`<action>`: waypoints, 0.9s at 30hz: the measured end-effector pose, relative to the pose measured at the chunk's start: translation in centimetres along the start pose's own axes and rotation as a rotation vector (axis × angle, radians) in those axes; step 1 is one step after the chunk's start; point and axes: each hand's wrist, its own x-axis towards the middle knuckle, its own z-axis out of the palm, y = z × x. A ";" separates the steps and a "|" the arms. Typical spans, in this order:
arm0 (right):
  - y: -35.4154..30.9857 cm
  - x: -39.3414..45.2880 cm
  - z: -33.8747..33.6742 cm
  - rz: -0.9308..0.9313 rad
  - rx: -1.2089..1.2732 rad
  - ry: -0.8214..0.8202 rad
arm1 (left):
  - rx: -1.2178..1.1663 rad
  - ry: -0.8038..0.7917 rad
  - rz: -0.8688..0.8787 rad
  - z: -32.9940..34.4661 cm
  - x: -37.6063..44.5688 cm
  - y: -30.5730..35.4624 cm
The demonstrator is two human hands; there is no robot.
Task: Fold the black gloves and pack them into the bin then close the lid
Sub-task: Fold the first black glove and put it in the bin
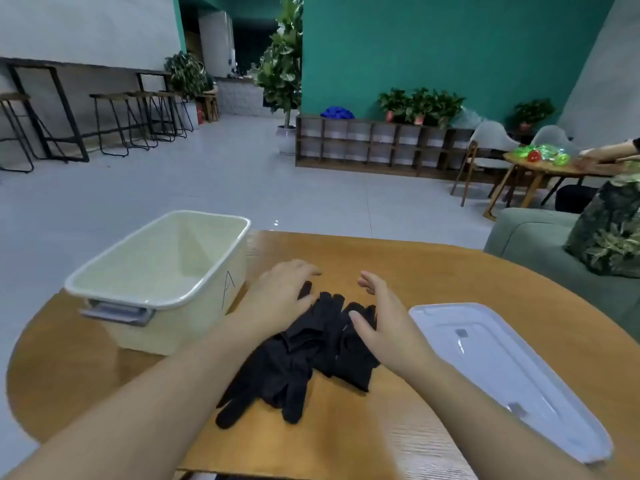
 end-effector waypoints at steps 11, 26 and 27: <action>7.1 -1.4 6.9 0.106 -0.252 -0.064 | 0.002 -0.205 -0.269 11.7 -2.7 -3.6; 10.4 1.0 5.0 0.124 -0.260 -0.030 | 0.207 -0.020 0.103 10.4 -0.2 -6.0; 10.2 0.8 5.0 0.123 -0.234 -0.023 | 0.179 -0.037 0.139 10.7 -0.3 -5.5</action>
